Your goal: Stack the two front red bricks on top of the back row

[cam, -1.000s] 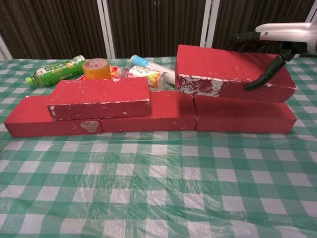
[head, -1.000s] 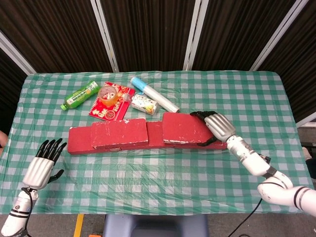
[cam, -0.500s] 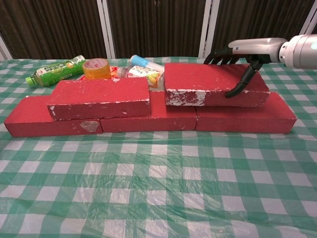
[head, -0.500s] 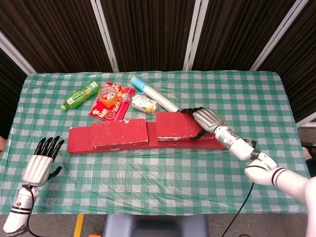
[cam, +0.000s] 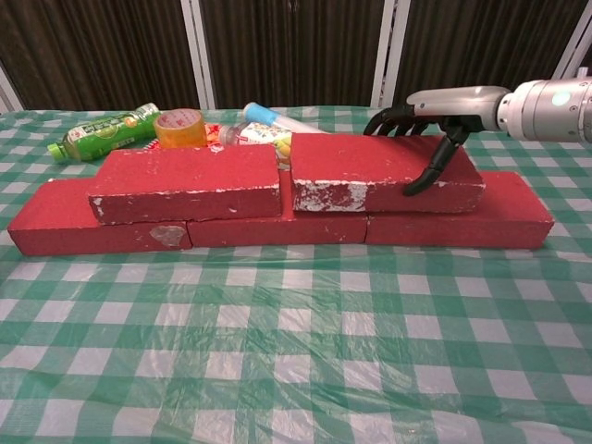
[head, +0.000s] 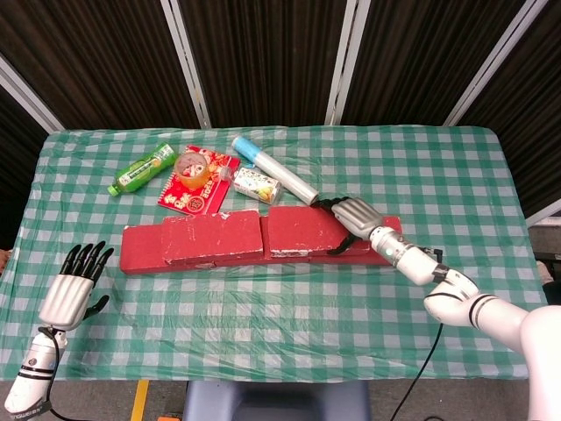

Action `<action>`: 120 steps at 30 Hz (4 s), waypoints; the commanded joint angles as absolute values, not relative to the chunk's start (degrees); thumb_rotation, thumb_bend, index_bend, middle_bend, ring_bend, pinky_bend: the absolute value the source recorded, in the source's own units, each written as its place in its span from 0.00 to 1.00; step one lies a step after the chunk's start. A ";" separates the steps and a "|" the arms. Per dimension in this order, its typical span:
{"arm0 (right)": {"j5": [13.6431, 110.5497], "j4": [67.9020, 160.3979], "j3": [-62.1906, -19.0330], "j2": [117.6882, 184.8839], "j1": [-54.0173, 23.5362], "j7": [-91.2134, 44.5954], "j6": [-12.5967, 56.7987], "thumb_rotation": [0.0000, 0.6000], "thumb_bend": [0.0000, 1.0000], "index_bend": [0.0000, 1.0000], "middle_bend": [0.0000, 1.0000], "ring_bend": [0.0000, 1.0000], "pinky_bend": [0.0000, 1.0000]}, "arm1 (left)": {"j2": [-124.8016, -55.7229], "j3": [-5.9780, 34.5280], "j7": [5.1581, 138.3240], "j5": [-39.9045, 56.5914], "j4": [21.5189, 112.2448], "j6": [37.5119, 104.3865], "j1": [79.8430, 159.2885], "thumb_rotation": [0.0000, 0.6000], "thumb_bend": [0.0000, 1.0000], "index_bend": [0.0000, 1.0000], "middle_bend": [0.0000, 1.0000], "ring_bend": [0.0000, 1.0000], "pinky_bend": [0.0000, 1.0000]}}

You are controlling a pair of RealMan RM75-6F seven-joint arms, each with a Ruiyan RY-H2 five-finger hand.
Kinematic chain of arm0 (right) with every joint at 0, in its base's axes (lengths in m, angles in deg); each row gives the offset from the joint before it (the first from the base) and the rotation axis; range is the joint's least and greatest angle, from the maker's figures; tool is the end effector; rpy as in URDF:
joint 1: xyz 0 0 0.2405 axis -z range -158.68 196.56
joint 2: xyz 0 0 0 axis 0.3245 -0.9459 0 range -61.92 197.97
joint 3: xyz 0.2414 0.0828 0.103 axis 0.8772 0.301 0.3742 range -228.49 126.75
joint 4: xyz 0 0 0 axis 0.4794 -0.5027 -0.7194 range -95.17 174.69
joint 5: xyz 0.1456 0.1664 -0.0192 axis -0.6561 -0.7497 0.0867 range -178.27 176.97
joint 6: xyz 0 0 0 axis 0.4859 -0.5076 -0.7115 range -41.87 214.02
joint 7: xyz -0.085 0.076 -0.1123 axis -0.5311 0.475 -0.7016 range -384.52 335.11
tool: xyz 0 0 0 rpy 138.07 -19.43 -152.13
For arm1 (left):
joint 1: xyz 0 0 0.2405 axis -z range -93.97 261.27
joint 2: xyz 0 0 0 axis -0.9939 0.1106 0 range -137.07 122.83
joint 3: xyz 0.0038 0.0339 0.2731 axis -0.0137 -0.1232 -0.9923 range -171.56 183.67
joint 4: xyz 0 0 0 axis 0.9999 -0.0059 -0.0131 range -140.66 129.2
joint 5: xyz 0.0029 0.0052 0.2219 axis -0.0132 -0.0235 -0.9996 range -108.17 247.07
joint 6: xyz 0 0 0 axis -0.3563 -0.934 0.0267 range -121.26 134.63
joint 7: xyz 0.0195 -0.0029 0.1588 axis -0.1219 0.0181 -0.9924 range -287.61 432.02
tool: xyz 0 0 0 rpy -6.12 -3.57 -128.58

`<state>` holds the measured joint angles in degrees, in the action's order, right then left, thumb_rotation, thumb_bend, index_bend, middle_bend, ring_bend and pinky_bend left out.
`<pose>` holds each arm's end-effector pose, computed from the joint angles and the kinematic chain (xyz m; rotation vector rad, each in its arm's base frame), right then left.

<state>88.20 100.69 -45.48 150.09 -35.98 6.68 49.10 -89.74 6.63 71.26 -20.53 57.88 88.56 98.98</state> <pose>-0.1759 -0.4669 0.0106 2.0630 -1.0903 0.8875 -0.3517 0.2629 0.0741 -1.6246 -0.6599 -0.8564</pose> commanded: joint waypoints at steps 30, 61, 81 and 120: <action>79.17 106.14 -44.37 148.91 -36.76 -5.58 52.58 1.00 0.11 0.09 0.19 0.15 0.38 | -89.44 6.54 72.07 -20.86 58.16 88.06 99.12 1.00 0.25 0.00 0.00 0.00 0.06; 77.35 115.03 -43.66 141.17 -29.74 -10.49 42.88 0.92 0.03 0.00 0.06 0.00 0.19 | -88.91 6.19 72.09 -22.02 59.01 89.62 98.69 1.00 0.25 0.00 0.00 0.00 0.06; 85.25 106.32 -51.35 137.44 -21.55 -5.98 38.54 0.91 0.19 0.42 0.03 0.00 0.01 | -89.43 6.10 70.43 -22.61 59.86 89.53 98.93 1.00 0.24 0.00 0.00 0.00 0.06; 83.82 107.91 -49.14 144.23 -25.95 -9.66 43.69 0.88 0.19 0.32 0.02 0.00 0.00 | -88.54 6.40 71.51 -21.90 59.85 89.40 98.69 1.00 0.25 0.00 0.00 0.00 0.06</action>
<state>83.86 107.83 -49.13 144.30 -26.02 -9.56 43.78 -88.54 6.41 71.51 -21.90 59.84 89.41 98.69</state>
